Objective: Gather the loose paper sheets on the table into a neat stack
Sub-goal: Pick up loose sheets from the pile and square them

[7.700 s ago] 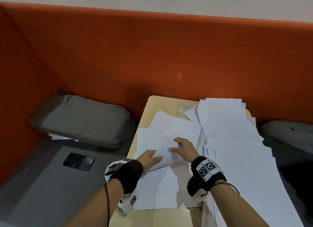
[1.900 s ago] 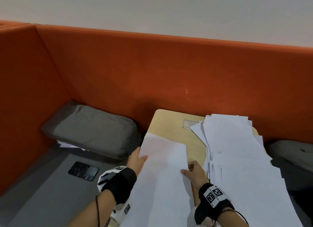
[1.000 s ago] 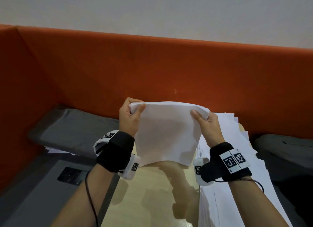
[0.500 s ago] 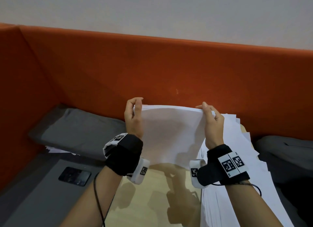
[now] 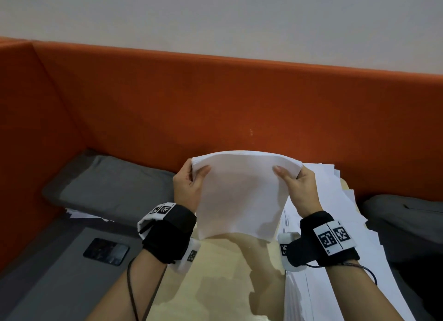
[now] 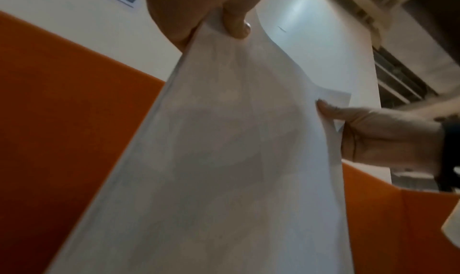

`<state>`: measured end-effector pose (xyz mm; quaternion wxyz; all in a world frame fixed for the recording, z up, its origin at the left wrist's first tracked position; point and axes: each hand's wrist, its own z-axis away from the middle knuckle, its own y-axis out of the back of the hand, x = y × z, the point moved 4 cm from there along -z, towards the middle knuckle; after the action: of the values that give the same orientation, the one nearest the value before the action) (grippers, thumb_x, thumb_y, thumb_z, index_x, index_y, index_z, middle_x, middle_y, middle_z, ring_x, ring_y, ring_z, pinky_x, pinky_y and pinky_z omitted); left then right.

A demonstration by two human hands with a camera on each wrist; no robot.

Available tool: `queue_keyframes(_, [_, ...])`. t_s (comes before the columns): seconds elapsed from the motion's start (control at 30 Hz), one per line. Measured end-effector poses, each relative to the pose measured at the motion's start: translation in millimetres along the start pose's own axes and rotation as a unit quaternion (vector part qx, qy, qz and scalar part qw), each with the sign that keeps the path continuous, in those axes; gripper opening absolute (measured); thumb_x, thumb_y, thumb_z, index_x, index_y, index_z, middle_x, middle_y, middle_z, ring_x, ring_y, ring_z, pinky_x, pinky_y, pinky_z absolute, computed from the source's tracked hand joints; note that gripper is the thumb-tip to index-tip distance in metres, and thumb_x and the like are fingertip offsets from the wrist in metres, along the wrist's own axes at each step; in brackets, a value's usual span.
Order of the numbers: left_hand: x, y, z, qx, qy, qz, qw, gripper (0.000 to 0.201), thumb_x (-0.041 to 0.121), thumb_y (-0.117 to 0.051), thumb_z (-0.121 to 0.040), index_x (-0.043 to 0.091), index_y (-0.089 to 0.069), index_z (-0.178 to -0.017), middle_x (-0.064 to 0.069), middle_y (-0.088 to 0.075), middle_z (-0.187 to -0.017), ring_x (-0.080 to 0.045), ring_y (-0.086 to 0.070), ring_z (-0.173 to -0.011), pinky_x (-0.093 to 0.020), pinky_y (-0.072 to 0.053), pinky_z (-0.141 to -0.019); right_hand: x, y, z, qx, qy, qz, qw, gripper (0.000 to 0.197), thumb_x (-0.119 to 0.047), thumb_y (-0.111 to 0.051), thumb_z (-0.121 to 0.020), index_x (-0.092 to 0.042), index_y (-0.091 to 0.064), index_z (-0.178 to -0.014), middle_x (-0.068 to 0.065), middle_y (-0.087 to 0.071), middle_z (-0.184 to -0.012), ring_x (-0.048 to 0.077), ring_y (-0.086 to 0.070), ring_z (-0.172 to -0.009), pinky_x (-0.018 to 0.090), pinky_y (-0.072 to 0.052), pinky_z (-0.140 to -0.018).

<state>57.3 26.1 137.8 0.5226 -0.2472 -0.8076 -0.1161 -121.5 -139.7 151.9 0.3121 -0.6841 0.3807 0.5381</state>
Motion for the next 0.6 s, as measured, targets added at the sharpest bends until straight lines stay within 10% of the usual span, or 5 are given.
queue_keyframes(0.3, [7.4,0.9,-3.9,0.049,-0.029,0.044,0.997,0.033,-0.01,-0.066,-0.076,0.021,-0.065,-0.085,0.017,-0.07,-0.073,0.001,-0.064,-0.071,-0.018,-0.053,-0.072,-2.7,3.0,-0.4,0.023,-0.003,-0.029,0.999,0.011,-0.004,-0.062,-0.085,-0.011,-0.063,-0.092,-0.019,-0.07,-0.066,-0.005,-0.064,-0.062,0.01,-0.049,-0.057])
queue_keyframes(0.6, [8.9,0.6,-8.5,0.016,-0.018,0.051,0.998,0.012,0.02,-0.066,-0.082,0.02,-0.058,-0.073,0.014,-0.062,-0.062,0.001,-0.052,-0.059,-0.015,-0.045,-0.056,0.4,5.6,-2.7,0.016,-0.003,-0.035,0.999,0.009,-0.005,-0.061,-0.086,-0.013,-0.064,-0.089,-0.016,-0.07,-0.066,-0.004,-0.064,-0.062,0.011,-0.05,-0.058])
